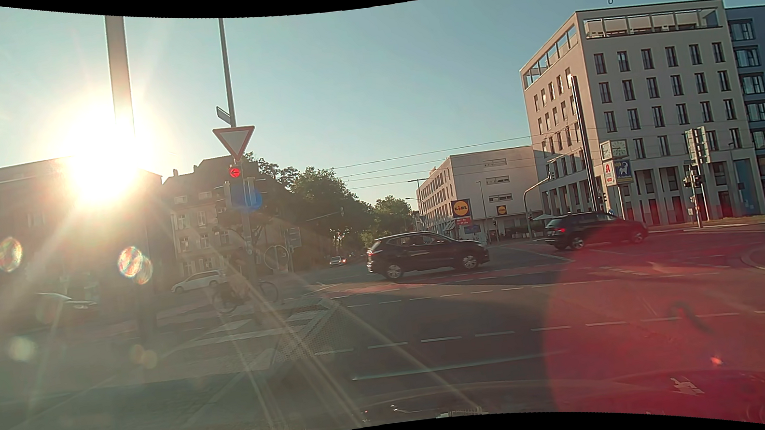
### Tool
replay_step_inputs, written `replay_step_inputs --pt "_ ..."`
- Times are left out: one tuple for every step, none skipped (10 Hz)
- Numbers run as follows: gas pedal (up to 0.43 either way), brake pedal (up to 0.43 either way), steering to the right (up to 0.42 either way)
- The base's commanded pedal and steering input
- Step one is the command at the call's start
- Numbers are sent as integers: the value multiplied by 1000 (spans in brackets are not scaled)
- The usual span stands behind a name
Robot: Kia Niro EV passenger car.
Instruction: Follow the waypoints while adhering to traffic rules and regulations
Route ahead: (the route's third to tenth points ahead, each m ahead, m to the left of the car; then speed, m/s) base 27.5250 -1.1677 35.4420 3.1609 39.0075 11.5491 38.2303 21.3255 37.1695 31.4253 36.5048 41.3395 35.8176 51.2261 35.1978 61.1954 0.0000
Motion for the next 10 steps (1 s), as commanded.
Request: replay_step_inputs --pt "0 226 -1" --pt "0 226 -1" --pt "0 226 -1" --pt "0 226 -1" --pt "0 226 -1" --pt "0 226 -1" --pt "0 226 -1" --pt "0 226 -1" --pt "0 226 -1" --pt "0 226 -1"
